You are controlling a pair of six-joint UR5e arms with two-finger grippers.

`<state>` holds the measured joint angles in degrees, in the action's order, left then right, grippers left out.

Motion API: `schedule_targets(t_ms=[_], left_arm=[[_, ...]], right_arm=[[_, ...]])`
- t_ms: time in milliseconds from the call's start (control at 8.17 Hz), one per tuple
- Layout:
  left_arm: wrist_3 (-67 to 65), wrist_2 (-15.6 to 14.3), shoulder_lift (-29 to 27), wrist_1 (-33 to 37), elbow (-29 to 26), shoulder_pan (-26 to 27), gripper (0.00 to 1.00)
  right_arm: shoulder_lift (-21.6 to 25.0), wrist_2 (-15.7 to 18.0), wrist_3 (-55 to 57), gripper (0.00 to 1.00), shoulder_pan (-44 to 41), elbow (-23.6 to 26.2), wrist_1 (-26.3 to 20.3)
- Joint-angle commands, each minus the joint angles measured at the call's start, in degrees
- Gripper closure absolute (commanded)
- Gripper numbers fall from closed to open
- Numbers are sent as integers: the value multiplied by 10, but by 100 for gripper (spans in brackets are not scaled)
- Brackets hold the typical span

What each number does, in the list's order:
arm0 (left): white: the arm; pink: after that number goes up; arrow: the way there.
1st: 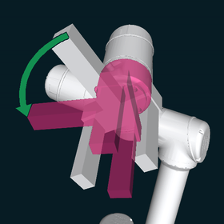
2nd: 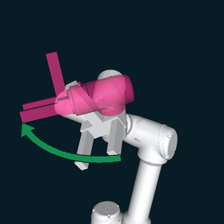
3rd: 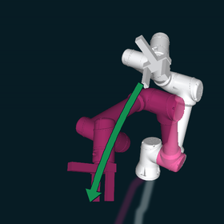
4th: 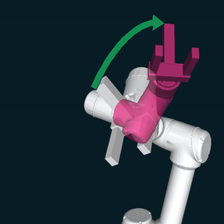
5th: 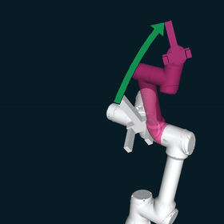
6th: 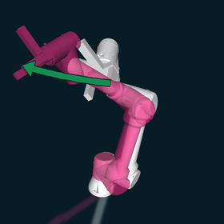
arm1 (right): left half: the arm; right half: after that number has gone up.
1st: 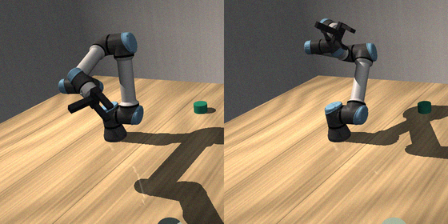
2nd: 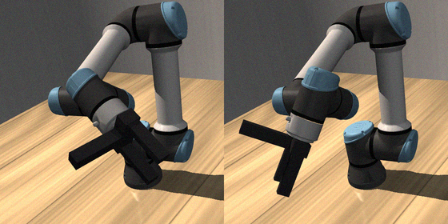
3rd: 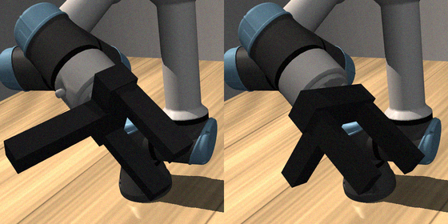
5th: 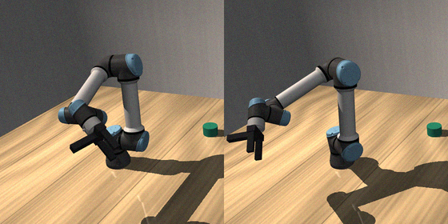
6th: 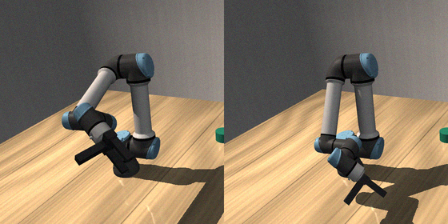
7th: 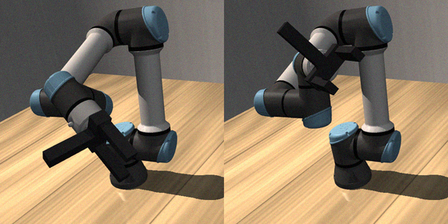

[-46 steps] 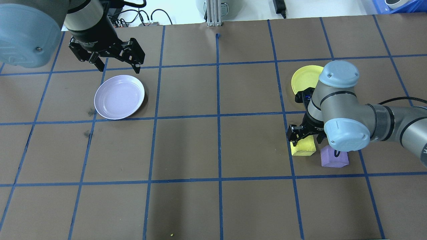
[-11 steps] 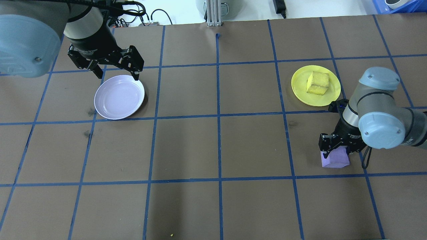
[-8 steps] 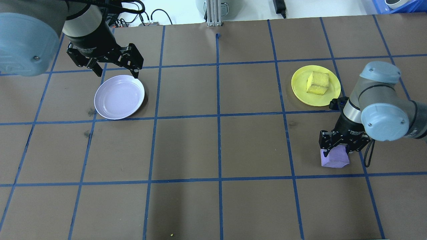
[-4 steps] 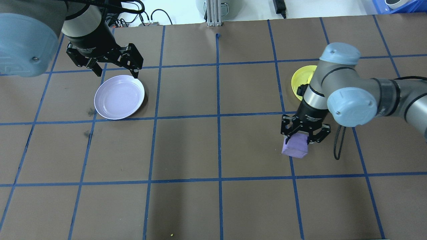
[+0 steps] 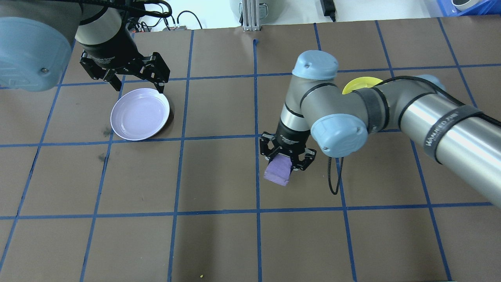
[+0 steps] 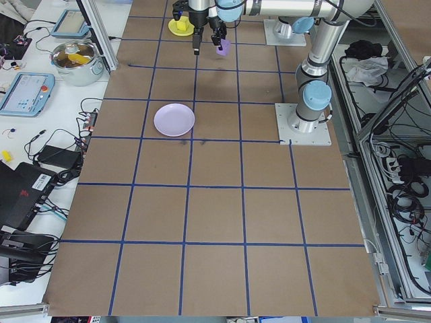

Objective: Sort blocks by color into plates

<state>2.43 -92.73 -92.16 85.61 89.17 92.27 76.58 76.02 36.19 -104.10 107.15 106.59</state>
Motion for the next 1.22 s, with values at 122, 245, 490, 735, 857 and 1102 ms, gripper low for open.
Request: schedule_targets(t_ms=[122,245,490,735,857,1102], left_arm=[[-7,5,1,0,1,-1,0],[-7,0,1,1,1,-2,0],[-7,7,0,2,2,-1,0],[-5,3,-8,0,1,0,0],[-5,4,-14,3,2,-2,0],[-19,8,-10,5,4,4,0]], right_arm=[[-102,-28,177,54,-108,-81,92],[-106,-28,184,54,-108,-83,101],[-114,-27,201,26,-110,-82,128],[-112,-18,202,0,-110,-80,131],[-108,-14,200,0,-110,-80,130],[-87,0,166,0,-98,-79,120]])
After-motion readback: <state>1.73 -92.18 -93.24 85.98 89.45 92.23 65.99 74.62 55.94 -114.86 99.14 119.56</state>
